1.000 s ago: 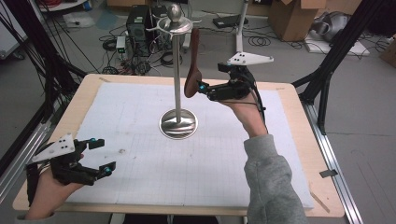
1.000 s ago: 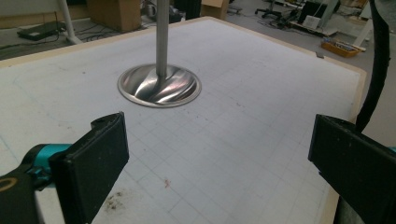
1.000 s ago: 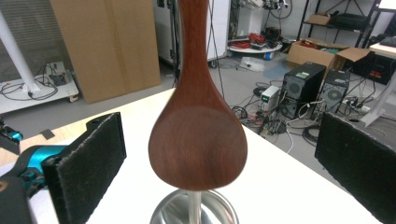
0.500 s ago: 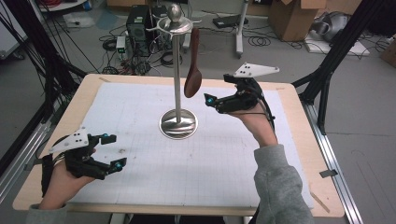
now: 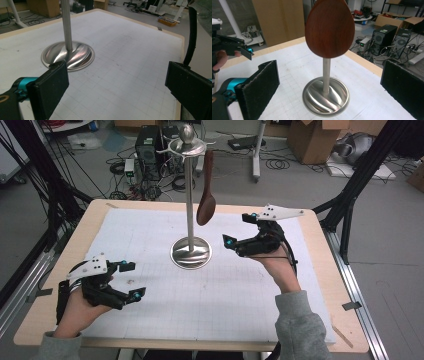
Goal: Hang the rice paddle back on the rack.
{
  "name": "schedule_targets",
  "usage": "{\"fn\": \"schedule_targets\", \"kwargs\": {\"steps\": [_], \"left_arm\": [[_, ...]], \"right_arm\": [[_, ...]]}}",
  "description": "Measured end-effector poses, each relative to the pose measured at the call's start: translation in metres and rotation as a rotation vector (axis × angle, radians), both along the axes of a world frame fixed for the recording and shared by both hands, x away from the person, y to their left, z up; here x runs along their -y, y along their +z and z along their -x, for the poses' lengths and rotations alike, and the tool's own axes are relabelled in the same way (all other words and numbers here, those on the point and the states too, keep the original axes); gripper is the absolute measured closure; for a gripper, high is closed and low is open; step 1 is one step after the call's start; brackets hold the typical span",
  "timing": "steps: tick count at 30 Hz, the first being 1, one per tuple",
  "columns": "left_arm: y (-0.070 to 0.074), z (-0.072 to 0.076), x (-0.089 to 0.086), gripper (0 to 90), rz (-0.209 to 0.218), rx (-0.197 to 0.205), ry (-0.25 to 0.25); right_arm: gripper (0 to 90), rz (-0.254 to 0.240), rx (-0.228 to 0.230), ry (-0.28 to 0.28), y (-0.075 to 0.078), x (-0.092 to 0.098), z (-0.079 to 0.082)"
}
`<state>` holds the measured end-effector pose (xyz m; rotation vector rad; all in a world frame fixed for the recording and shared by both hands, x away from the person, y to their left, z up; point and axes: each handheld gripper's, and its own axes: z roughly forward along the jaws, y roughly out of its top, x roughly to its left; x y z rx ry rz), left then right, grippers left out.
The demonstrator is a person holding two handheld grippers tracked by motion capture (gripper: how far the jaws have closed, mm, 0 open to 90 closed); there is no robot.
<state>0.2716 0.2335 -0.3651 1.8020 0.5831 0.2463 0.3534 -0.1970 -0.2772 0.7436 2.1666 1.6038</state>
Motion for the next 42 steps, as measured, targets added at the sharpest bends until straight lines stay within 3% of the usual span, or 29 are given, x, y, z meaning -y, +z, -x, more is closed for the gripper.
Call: {"fn": "schedule_targets", "kwargs": {"steps": [14, 19, 26, 32, 38, 42], "left_arm": [[0.001, -0.002, -0.002, 5.5, 0.004, 0.007, 0.008], [0.001, -0.002, -0.002, 5.5, 0.006, 0.003, 0.008], [-0.001, -0.003, 0.0, 5.5, -0.002, -0.002, 0.009], [-0.001, -0.003, -0.001, 5.5, -0.001, -0.001, 0.014], [-0.001, -0.004, -0.003, 5.5, 0.004, 0.0, 0.015], [-0.001, -0.004, -0.004, 5.5, 0.002, -0.001, 0.017]], "right_arm": [[0.9, -0.022, 0.006, -0.033, -0.007, 0.024, 0.013], [0.9, 0.019, 0.003, -0.049, -0.014, 0.028, 0.015], [0.9, 0.021, -0.018, -0.065, -0.026, 0.037, 0.016], [0.9, -0.029, -0.028, -0.083, -0.034, 0.048, 0.018], [0.9, -0.041, -0.032, -0.11, -0.043, 0.056, 0.018], [1.0, -0.038, 0.002, -0.153, -0.051, 0.061, 0.021]]}}
